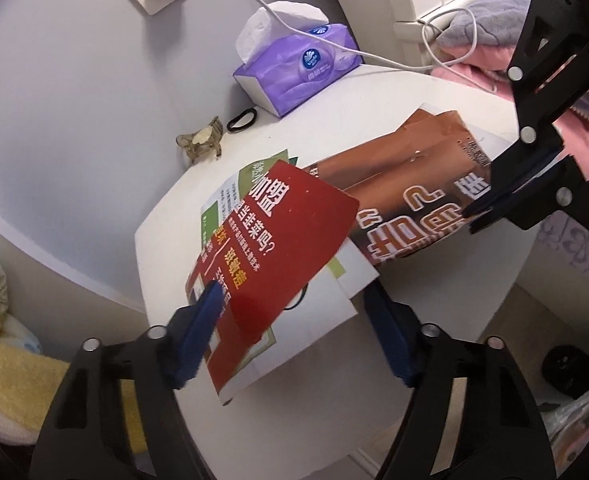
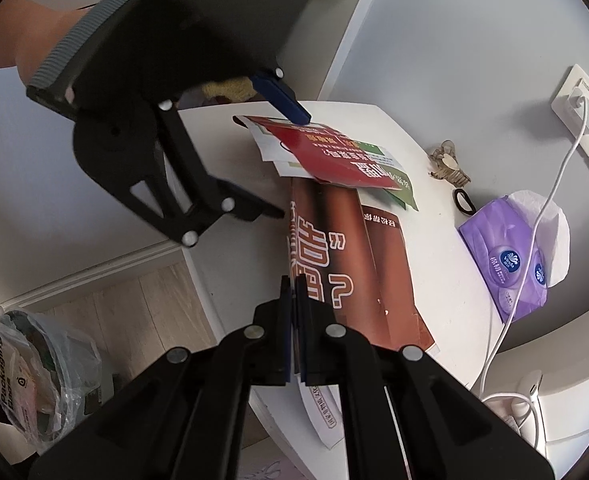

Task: Collect trash
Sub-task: 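Close the left gripper on the red and green flyers while the right gripper lifts the brown flyer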

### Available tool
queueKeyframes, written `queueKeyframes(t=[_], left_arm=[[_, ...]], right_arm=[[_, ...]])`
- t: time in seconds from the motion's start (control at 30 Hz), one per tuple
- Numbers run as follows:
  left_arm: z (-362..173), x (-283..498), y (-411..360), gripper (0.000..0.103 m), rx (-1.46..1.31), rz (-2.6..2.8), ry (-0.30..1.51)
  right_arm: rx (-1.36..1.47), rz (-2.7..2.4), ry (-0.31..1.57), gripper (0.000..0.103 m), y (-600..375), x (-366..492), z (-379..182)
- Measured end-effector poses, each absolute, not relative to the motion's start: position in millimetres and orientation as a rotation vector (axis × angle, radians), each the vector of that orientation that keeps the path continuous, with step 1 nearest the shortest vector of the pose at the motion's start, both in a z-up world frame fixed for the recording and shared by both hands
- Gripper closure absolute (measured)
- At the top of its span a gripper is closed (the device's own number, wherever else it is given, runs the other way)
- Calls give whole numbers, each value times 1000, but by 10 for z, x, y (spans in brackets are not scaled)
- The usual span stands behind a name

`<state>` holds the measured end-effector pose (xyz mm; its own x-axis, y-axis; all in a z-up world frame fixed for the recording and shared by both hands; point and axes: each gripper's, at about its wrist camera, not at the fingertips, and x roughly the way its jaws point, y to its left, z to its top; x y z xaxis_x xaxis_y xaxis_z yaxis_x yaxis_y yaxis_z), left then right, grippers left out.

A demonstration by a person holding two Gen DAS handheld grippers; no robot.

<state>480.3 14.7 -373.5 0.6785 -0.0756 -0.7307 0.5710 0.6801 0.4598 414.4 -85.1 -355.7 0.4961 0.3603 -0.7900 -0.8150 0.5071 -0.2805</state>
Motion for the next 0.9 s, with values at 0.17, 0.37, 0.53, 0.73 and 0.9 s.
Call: queueKeyframes(t=[0.17,0.37,0.53,0.73,0.9], left_arm=[[-3696,4810,156,50,758,-375,721],[-3694,4782,141,73,795,-364,712],[-3662,4767,155,87,785,-348,700],[-3608,4731,150,97,786,-330,667],[-3501,4713,158,101,768,-314,644]], right_arm=[[-714,787,731,98,-856,4137,-3548],[-711,783,730,98,-877,4136,-3525],[-709,777,729,98,-914,4120,-3506],[-703,755,725,98,-935,4089,-3483],[-700,737,724,98,-955,4046,-3447]])
